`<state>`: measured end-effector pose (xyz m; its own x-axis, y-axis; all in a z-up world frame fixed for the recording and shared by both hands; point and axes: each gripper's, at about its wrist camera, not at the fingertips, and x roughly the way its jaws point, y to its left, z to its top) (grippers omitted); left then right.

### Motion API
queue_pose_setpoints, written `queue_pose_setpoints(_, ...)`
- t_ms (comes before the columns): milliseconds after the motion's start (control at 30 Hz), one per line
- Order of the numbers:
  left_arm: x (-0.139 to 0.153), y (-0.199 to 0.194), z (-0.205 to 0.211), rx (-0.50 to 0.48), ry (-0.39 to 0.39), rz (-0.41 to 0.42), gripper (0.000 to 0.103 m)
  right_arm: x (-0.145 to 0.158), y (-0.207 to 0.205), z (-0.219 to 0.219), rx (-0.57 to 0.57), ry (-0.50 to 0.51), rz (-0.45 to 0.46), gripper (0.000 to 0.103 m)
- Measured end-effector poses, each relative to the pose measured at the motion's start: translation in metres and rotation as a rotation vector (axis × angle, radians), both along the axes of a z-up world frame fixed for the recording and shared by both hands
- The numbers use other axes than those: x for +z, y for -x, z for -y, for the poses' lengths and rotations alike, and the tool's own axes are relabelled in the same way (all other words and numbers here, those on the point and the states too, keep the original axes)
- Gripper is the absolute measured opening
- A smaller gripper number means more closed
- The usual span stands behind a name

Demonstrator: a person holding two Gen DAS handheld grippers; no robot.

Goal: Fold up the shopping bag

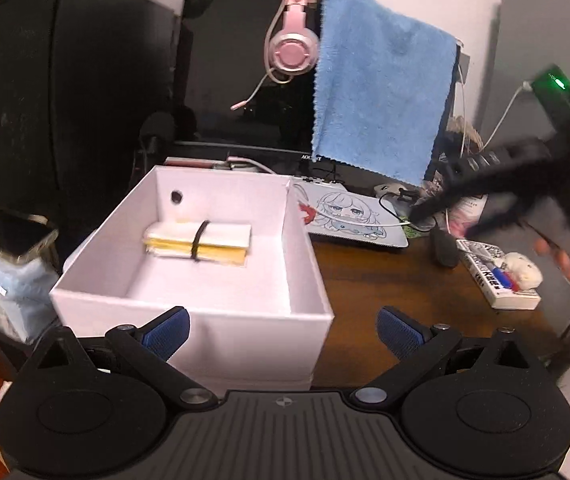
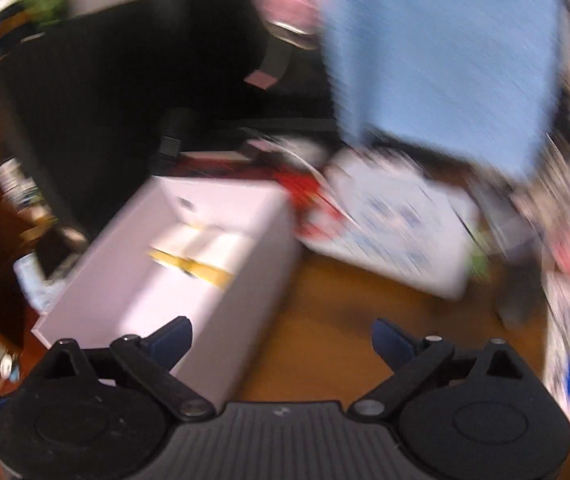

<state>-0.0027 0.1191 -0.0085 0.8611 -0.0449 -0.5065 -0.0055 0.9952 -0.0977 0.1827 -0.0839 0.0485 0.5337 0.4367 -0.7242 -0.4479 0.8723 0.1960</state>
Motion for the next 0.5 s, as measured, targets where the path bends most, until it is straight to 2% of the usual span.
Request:
queue_pose_setpoints(200, 0.001, -0.031, 0.054, -0.047, -0.059, -0.025, 0.102, -0.027, 0.021, 0.061, -0.183, 0.004, -0.025, 0.097)
queue_pose_setpoints(333, -0.004, -0.052, 0.091, -0.133, -0.076, -0.053, 0.102, -0.040, 0.041, 0.090, -0.248, 0.034, 0.036, 0.097)
queue_pose_setpoints(500, -0.008, -0.061, 0.114, -0.145, -0.093, -0.039, 0.102, -0.055, 0.055, 0.106, -0.266, 0.092, 0.035, 0.097)
